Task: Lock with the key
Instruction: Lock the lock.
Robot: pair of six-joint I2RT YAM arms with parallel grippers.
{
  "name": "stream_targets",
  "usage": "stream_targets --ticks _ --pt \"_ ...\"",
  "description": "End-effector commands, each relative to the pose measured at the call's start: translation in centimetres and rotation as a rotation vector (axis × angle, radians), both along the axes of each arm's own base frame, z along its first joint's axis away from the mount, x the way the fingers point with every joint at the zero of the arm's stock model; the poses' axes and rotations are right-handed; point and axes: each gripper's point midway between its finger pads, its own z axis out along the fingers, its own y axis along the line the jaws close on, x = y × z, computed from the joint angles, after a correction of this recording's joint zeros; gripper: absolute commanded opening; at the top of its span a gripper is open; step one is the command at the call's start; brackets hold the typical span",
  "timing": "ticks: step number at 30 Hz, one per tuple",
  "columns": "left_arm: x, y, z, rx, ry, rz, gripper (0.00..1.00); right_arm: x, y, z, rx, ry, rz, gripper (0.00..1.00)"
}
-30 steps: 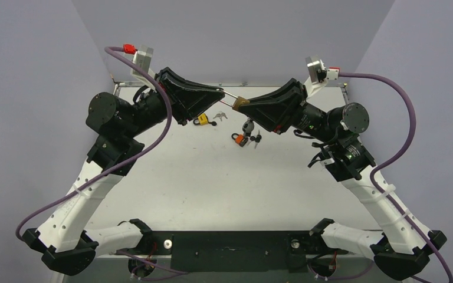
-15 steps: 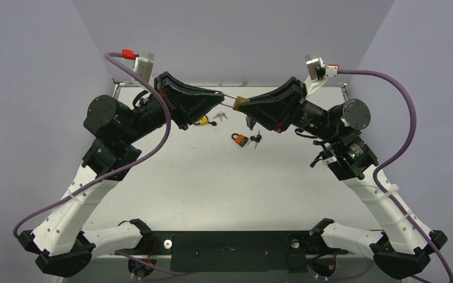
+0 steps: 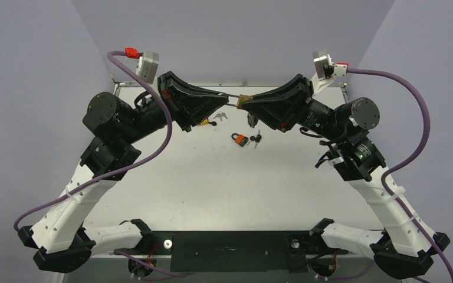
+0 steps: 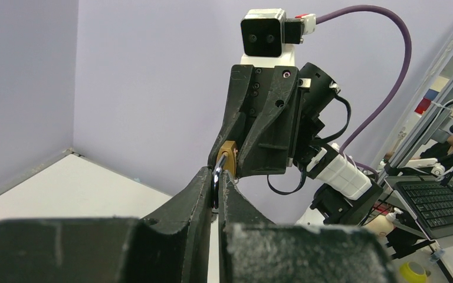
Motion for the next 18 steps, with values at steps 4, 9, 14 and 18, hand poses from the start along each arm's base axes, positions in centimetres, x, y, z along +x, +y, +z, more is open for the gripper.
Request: stream_targets --ticks 4,9,14,18 --pt "-2.0 -5.2 -9.1 0.264 0.198 -0.236 0.0 1.3 1.5 1.3 0.032 -0.041 -0.047 0.0" --pt "-2.0 -5.4 -9.2 0.267 0.203 -0.236 0.0 1.5 1.6 0.8 0.011 -0.037 -0.058 0.0" --pt "-0.8 -4.6 -9.0 0.249 0.209 -0.167 0.0 1.7 1.4 0.2 -0.004 -0.036 -0.075 0.0" --pt "0.9 -2.9 -8.4 0.182 0.233 -0.127 0.0 1.8 0.8 -0.4 -0.011 -0.035 -0.087 0.0"
